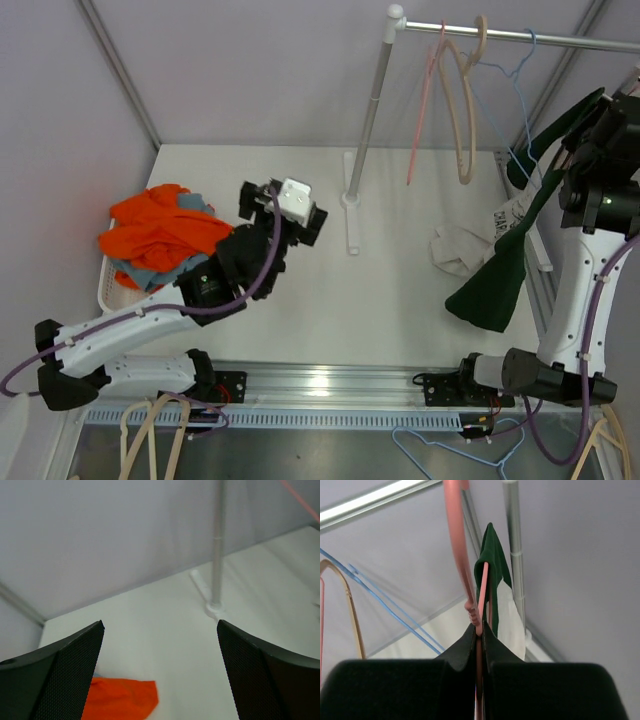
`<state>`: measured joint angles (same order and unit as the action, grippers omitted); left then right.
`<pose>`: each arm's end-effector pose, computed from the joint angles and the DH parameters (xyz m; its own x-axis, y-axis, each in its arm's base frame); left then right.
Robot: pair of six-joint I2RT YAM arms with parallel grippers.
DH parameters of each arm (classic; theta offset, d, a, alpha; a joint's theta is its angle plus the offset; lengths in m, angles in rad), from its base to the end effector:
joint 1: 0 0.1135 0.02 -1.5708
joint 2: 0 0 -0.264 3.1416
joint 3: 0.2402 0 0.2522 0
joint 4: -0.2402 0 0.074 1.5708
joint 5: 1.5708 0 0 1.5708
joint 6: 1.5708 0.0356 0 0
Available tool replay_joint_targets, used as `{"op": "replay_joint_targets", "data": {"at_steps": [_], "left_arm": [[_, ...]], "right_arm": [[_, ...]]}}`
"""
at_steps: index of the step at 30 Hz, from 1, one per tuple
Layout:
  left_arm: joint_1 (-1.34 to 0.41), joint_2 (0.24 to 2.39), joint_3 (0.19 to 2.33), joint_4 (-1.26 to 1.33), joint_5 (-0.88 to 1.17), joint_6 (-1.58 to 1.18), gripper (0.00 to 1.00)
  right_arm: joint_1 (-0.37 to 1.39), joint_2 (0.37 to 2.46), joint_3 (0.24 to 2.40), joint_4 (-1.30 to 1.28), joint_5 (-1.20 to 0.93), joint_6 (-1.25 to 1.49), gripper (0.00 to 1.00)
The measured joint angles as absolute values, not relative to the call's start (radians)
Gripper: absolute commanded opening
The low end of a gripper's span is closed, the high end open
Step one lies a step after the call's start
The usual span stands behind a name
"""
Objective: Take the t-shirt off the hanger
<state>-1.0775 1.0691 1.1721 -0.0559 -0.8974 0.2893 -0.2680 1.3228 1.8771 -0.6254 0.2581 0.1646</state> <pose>0.1318 -0.1864 0.4344 0.0726 0.2407 -0.9679 0.1657 0.9540 0.2497 0.2291 -0.0723 0.5417 0.0146 0.1603 -0.9870 0.5060 0.8502 0.1456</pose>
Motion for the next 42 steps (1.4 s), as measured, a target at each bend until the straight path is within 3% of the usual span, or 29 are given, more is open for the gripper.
{"op": "replay_joint_targets", "data": {"at_steps": [5,11,24,32,34,35,36,42], "left_arm": [[-1.254,1.047,0.993,0.038,-0.760,0.241,0.99],[-1.317,1.092,0.882,0.185,-0.581,0.164,0.99],[-1.349,1.415,0.893,0.414,-0.264,0.113,0.99],[-1.353,1.571,1.055,0.459,-0.177,0.113,0.99],[-1.353,1.628,1.131,0.453,-0.165,0.111,0.68],[-1.353,1.659,1.175,0.441,-0.155,0.110,0.45],[-1.353,1.685,1.213,0.434,-0.151,0.106,0.01],[-1.359,1.737,1.325,0.356,-0.130,0.105,0.01]], "right_arm": [[-0.155,1.228,1.762,-0.685,0.462,0.305,0.00],[-0.028,1.208,1.749,-0.858,0.599,0.545,0.00],[0.083,1.131,1.741,-1.026,0.599,0.733,0.00],[0.086,1.109,1.741,-1.041,0.566,0.733,0.00],[0.086,1.109,1.741,-1.041,0.559,0.733,0.00],[0.086,1.109,1.741,-1.041,0.558,0.732,0.00],[0.086,1.109,1.741,-1.041,0.556,0.730,0.00],[0.086,1.113,1.741,-1.027,0.554,0.702,0.00]]}}
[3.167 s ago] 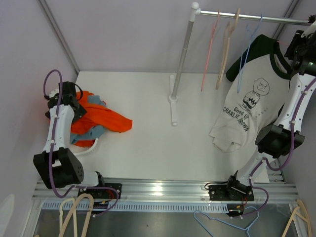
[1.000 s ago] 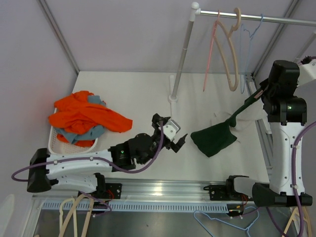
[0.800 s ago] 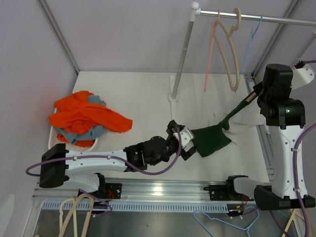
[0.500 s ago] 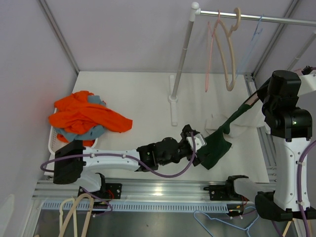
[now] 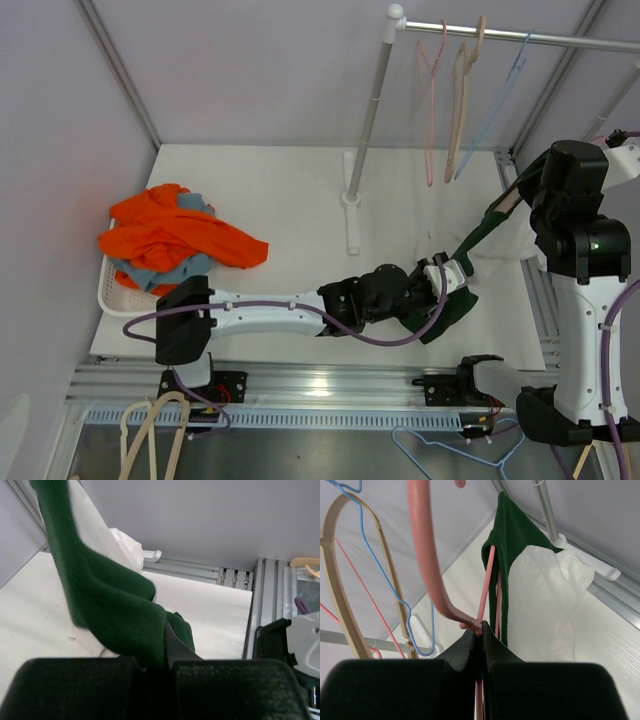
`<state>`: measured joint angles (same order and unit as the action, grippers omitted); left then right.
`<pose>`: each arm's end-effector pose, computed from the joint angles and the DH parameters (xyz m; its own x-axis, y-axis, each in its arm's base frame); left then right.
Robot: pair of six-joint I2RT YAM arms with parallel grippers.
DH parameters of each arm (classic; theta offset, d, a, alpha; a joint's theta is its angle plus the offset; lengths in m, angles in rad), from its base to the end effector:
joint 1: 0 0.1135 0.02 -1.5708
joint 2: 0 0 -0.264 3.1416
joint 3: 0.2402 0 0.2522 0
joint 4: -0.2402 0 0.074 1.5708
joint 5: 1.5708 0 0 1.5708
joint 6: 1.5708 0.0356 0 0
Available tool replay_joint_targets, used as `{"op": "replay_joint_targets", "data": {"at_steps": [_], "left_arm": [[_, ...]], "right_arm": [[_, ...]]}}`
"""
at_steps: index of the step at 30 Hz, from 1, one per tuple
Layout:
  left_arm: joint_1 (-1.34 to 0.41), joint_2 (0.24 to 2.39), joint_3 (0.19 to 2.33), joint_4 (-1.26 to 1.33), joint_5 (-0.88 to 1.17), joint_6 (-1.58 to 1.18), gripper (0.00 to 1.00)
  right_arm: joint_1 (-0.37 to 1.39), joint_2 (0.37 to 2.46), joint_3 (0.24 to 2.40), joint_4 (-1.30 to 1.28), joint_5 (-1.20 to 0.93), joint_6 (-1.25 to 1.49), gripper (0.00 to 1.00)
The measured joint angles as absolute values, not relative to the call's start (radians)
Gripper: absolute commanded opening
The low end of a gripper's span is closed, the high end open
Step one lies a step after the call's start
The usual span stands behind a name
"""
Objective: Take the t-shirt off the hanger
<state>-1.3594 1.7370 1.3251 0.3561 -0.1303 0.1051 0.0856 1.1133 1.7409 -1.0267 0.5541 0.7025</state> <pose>0.0929 -0.4109 0.3247 0.0872 0.0894 -0.9922 0.9383 0.3273 0.1120 0.1635 -0.0048 0.5022 -0.0303 0.5489 -0.8354 0.5634 0.6997 0.4393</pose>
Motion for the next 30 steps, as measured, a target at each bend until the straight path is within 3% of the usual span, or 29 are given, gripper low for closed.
{"op": "replay_joint_targets", "data": {"at_steps": [9,23,30], "left_arm": [[-1.528,1.581,1.092,0.389,-0.290,0.137,0.01],[-1.691,1.662,1.047,0.491,-0.477,0.133,0.01],[-1.561,1.809,1.259,0.336,-0.415,0.080,0.01]], "right_arm": [[-0.038,1.182,1.698,-1.010,0.488,0.672,0.00],[-0.126,1.201,1.670,-1.024,0.418,0.650,0.00],[-0.096,1.164,1.676,-1.003,0.292,0.654,0.00]]}}
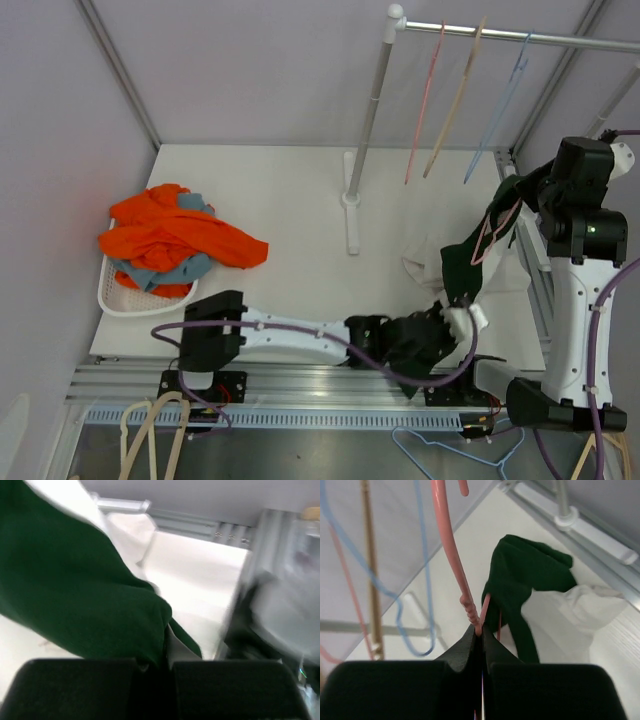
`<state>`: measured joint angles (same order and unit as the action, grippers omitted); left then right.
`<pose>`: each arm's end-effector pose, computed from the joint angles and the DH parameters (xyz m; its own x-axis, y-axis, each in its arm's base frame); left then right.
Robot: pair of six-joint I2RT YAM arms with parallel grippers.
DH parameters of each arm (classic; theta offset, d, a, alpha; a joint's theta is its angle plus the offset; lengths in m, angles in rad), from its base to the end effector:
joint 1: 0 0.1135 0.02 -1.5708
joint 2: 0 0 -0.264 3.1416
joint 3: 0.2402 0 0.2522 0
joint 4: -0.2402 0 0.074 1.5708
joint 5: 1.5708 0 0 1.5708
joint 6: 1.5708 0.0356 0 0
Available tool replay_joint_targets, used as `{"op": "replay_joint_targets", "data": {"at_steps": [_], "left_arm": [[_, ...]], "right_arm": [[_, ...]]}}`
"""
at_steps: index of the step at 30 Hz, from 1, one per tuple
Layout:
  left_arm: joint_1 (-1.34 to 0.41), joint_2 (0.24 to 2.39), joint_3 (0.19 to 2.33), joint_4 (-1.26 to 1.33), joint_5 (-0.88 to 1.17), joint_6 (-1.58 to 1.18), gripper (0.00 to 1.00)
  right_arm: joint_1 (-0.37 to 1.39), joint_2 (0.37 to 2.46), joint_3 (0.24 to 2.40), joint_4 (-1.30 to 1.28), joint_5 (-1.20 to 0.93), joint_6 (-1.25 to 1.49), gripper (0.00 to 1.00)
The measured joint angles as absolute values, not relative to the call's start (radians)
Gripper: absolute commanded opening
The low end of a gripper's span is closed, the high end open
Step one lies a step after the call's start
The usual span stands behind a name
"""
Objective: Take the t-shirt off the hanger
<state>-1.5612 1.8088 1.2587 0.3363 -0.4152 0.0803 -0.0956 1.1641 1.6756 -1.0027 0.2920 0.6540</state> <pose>0.0185 -0.4264 0.2705 0.0711 0.2438 -0.9672 0.9084 0.3846 0.1637 0.1933 -0.0288 0.4772 -0.1633 0.6010 -0.7824 0.5587 0.7100 0.4287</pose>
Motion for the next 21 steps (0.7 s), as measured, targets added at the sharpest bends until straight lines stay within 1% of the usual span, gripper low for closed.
{"op": "replay_joint_targets", "data": {"at_steps": [2,3,5,6,7,8,10,12,15,17,21], "left_arm": [[-1.477,1.905,1.450,0.198,-0.376,0.036,0.01],[-1.429,1.959,1.580,0.088,-0.361,0.009,0.01],[-1.346,2.075,1.836,-0.054,-0.326,-0.031,0.01],[-1.304,2.123,1.952,-0.144,-0.304,-0.051,0.01],[-1.286,2.150,2.016,-0.227,-0.274,-0.070,0.01],[-1.247,2.210,2.149,-0.286,-0.244,-0.093,0.01],[-1.207,2.252,2.233,-0.381,-0.190,-0.134,0.01],[-1.192,2.228,2.159,-0.394,-0.162,-0.162,0.01],[-1.198,2.132,1.884,-0.385,-0.153,-0.227,0.01],[-1.212,2.088,1.738,-0.391,-0.148,-0.266,0.01],[-1.248,2.003,1.523,-0.380,-0.123,-0.331,0.01]], "right_arm": [[-0.077,1.143,1.699,-1.006,0.252,0.653,0.00],[-0.070,1.134,1.715,-1.012,0.231,0.650,0.00],[-0.061,1.112,1.749,-1.023,0.200,0.647,0.00],[-0.061,1.103,1.764,-1.015,0.197,0.646,0.00],[-0.062,1.099,1.784,-1.006,0.196,0.642,0.00],[-0.062,1.098,1.803,-0.999,0.192,0.633,0.00],[-0.059,1.095,1.819,-0.962,0.179,0.598,0.00],[-0.051,1.091,1.812,-0.931,0.155,0.549,0.00],[-0.053,1.109,1.815,-0.891,0.168,0.458,0.00],[-0.057,1.140,1.837,-0.879,0.192,0.398,0.00],[-0.062,1.233,1.910,-0.843,0.241,0.310,0.00]]}}
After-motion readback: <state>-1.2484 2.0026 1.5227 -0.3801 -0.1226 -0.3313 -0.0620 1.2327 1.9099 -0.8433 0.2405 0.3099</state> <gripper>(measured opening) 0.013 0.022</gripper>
